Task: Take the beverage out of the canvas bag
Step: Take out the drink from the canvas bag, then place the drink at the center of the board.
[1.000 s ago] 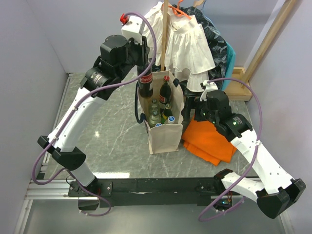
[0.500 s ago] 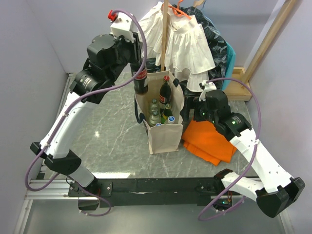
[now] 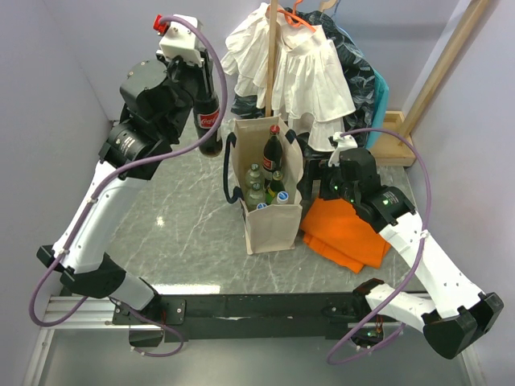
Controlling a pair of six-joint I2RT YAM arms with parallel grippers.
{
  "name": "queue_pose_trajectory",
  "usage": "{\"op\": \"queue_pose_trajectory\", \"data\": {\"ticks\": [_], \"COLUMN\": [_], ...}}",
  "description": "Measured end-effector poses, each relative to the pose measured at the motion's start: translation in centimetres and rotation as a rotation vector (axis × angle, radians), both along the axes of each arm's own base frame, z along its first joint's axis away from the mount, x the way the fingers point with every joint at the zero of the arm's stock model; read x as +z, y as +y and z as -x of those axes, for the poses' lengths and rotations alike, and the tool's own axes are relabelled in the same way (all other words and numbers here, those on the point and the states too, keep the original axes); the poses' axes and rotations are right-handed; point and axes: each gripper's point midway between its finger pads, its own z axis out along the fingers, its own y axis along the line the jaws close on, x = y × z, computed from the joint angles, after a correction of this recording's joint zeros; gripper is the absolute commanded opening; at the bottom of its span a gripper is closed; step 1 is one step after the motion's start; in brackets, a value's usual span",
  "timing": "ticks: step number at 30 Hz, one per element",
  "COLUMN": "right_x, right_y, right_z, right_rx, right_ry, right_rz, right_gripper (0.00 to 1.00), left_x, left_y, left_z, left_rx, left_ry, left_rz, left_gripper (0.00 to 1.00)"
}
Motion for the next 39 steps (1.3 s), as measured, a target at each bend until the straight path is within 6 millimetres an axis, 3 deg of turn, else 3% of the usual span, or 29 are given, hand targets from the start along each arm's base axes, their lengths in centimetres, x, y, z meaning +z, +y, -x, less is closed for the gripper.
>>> {"op": "queue_pose_trajectory", "data": {"ticks": [4,13,23,26,39], "right_x": [0.0,-0.2,-0.5,-0.7,-2.1], "right_y": [0.0,0.1,0.0,0.1,0.2], "right_z": [0.0,-0.1,-0.1,-0.2,-0.8], "right_rx": [0.001,0.001,-0.001,-0.002,-0.009], "right_ry": [0.0,-0.001,0.004,0.01,0.048], "right_rz": [-0.001,-0.001,0.004,0.007,0.033], "right_gripper": [1.0,1.0,1.0,1.0,1.0], "left_x": [-0.5,-3.7,-8.0,-9.8,-19.4], "left_y": [0.8,2.5,9.1,10.3,10.0], "left_z": [-0.4,-2.9,-7.5,-8.5,-13.2], "left_rx": [0.053,0.149,0.238,0.246,0.202], "left_ry": [-0.011,0.048,0.159,0.194,0.313], "left_rz": [-0.01,-0.029,0.05,0.048,0.069], "left_gripper": [0.01,0.01,0.01,0.01,0.01]}}
